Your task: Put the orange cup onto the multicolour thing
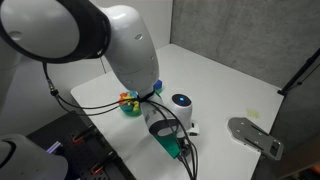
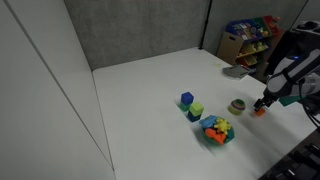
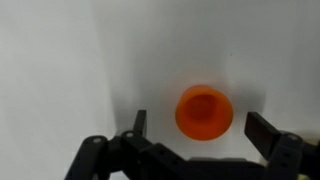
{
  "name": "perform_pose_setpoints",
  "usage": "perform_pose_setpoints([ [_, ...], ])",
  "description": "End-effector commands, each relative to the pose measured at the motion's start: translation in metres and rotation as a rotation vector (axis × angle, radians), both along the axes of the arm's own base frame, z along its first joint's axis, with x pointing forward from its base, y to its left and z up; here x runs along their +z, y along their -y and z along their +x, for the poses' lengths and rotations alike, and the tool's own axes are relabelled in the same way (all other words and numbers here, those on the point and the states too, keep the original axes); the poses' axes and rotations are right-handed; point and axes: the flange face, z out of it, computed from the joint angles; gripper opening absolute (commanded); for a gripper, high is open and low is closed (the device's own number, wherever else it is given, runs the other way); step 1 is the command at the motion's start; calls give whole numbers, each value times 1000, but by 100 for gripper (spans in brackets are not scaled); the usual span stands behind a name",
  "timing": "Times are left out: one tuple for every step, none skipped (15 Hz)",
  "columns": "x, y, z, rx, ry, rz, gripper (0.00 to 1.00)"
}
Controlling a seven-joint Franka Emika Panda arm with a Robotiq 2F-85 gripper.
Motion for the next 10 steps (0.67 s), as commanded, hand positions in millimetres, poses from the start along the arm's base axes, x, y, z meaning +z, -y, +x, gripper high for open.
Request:
perform_pose_setpoints([
  [-10, -2, 3, 13, 9, -20, 75],
  [-11, -3, 3, 15, 10, -20, 74],
  [-11, -5, 2, 17, 9, -21, 69],
  [-10, -6, 2, 17, 12, -21, 59],
  [-6, -7, 3, 14, 14, -20, 49],
  [-1, -8, 3, 14, 17, -19, 42],
  [5, -10, 4, 14, 22, -19, 34],
  [10, -11, 5, 15, 23, -21, 30],
  [18, -14, 6, 17, 30, -22, 30],
  [25, -17, 8, 18, 34, -19, 30],
])
